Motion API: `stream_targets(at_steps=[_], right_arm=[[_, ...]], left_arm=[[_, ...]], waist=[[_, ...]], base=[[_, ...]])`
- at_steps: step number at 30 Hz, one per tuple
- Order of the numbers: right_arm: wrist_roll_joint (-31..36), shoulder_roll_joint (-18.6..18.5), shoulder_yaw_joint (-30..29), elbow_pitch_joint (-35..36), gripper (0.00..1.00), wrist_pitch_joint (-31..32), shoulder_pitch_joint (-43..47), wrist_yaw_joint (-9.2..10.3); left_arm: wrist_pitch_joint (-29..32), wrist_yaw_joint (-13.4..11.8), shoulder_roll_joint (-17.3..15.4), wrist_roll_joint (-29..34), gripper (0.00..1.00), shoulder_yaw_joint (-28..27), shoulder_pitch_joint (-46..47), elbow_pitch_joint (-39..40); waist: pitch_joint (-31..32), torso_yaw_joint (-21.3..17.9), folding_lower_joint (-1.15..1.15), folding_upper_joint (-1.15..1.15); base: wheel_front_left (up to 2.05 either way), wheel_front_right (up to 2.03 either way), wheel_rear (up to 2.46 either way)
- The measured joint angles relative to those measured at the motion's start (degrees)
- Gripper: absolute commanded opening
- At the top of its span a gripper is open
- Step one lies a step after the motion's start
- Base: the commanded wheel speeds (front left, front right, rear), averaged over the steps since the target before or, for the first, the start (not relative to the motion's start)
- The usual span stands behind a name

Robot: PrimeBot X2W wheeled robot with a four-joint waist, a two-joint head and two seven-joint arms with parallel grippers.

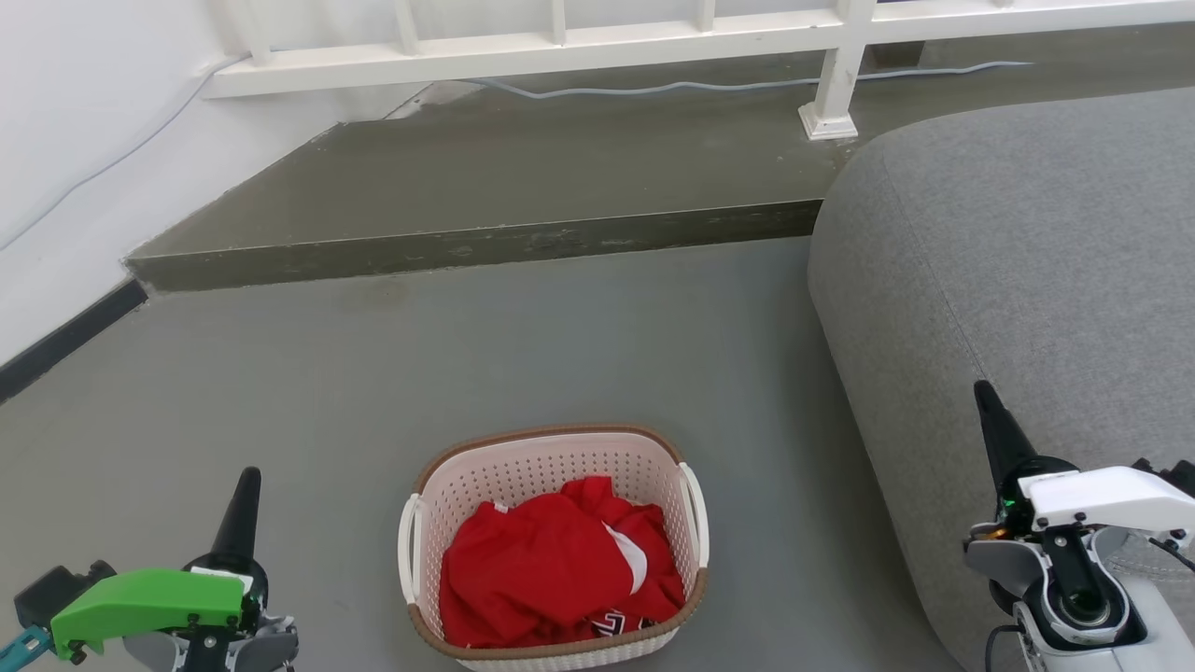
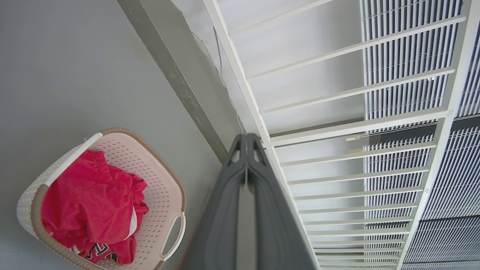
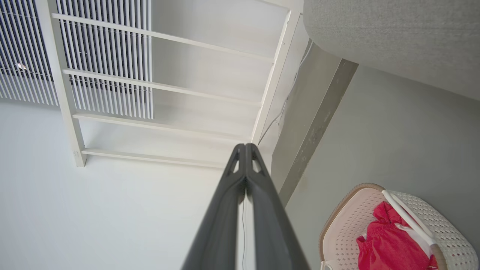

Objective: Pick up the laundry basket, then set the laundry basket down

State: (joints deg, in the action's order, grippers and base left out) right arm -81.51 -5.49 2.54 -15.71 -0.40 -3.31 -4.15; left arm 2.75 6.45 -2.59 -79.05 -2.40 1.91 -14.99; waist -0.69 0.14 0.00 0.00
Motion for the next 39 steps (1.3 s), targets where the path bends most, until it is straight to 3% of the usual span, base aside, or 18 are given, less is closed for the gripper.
stream_targets(at_steps=[19,39], right_arm=[[-13.45,0.22,-5.72,0.01,0.00,3.04,-0.02,-2.41],[-13.78,0.30,-5.93,-0.04,0.00,3.05,-0.04,-2.41]], left_arm=[[3.60,0.57,0.38,-12.03,0.00,-2.23,1.45,-0.81],[3.60,0.58,0.46,-12.65,0.00,-2.41,1.71,-0.83]], waist=[[0.52,-0.13,0.00,0.00],[0.53,-0.13,0.00,0.00]], base=[[0.00,0.00,0.00],[0.00,0.00,0.00]])
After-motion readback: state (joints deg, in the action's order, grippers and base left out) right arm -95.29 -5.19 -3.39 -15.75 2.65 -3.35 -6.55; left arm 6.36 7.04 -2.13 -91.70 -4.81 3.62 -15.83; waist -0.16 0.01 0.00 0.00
